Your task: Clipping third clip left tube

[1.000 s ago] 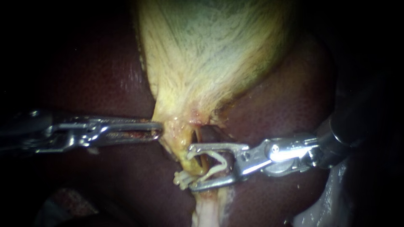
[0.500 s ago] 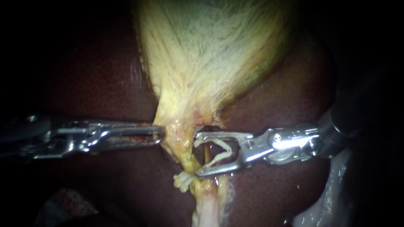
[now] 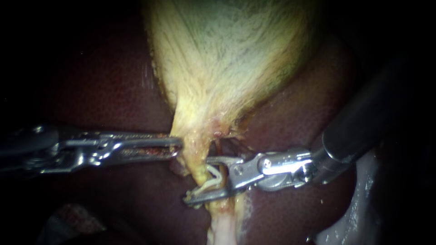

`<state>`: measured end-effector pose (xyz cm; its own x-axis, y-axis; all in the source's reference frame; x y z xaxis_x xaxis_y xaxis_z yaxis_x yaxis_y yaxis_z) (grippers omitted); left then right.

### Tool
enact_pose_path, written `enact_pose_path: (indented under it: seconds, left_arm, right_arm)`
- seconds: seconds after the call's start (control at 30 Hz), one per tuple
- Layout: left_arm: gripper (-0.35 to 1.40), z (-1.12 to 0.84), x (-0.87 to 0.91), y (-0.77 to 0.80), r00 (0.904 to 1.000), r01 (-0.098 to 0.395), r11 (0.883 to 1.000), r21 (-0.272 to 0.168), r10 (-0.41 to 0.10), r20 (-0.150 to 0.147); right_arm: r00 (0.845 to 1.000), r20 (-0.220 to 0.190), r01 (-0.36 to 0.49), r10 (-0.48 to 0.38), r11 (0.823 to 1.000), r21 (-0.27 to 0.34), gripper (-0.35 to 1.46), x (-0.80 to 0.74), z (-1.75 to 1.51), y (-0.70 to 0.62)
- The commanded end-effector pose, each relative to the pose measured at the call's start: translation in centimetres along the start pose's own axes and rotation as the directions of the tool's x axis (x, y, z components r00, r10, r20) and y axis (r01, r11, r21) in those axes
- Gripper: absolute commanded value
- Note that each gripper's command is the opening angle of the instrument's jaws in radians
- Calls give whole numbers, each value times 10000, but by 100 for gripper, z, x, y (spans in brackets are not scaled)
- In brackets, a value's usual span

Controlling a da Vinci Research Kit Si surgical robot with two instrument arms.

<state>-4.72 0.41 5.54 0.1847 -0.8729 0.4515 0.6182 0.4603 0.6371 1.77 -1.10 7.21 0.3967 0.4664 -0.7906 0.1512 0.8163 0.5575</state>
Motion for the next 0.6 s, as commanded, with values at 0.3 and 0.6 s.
enact_pose_path:
  seconds: [0.3,0.6]
  left_arm:
    - [-35,1,0,1,10000,-1,10000,27,1,-7]
    - [-35,1,0,1,10000,0,10000,22,0,-6]
  right_arm:
    - [9999,107,20,-33,9934,1150,51,4,1,-17]
    - [9998,114,178,-192,9943,1051,52,8,1,-12]
